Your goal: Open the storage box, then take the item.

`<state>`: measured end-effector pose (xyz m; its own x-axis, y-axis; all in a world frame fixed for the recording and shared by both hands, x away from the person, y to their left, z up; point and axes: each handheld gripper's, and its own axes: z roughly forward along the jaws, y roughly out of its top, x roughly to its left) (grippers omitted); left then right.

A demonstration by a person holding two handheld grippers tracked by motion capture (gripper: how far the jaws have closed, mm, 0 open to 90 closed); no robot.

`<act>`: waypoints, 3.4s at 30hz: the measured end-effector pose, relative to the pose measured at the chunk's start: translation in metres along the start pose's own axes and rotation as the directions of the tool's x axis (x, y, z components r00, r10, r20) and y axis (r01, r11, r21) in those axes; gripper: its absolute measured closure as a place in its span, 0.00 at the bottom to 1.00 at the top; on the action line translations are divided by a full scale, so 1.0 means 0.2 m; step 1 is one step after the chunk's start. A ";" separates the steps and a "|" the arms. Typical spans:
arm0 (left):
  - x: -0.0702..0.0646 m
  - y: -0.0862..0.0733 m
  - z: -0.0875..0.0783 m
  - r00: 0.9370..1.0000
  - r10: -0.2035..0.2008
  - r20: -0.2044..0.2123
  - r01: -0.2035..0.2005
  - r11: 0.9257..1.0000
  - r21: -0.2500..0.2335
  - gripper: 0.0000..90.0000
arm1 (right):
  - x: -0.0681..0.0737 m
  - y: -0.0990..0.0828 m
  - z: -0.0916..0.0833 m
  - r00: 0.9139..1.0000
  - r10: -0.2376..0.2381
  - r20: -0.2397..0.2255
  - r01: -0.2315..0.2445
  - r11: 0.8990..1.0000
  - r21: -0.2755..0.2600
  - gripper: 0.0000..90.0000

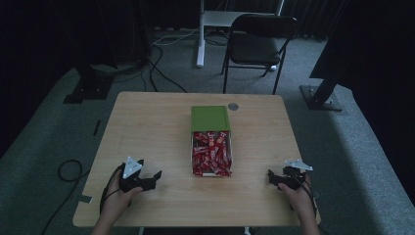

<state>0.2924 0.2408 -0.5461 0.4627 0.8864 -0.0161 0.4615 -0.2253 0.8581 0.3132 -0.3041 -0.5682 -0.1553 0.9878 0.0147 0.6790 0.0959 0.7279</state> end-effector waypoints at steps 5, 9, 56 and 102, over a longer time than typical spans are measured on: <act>0.08 -0.01 -0.03 0.993 -0.048 -0.109 0.047 0.999 -0.020 0.06 | 0.00 0.00 0.00 1.000 0.000 0.000 0.000 1.000 0.000 0.14; 0.13 -0.02 -0.06 0.984 -0.066 -0.167 0.064 0.998 -0.017 0.03 | 0.00 0.00 0.00 1.000 0.000 0.000 0.000 1.000 0.000 0.14; 0.18 -0.10 -0.03 0.954 -0.127 -0.271 0.194 0.951 0.240 0.02 | 0.01 0.00 0.00 1.000 -0.005 -0.001 0.005 1.000 0.004 0.12; 0.18 -0.10 -0.02 0.952 -0.129 -0.277 0.198 0.951 0.238 0.02 | 0.53 0.50 -0.30 0.963 -0.127 -0.238 0.070 0.969 -0.237 0.15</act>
<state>0.2958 0.2796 -0.5623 0.1717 0.9850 0.0158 0.7104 -0.1350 0.6908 0.3225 -0.1975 -0.4529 -0.4066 0.9097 0.0845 0.4773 0.1326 0.8687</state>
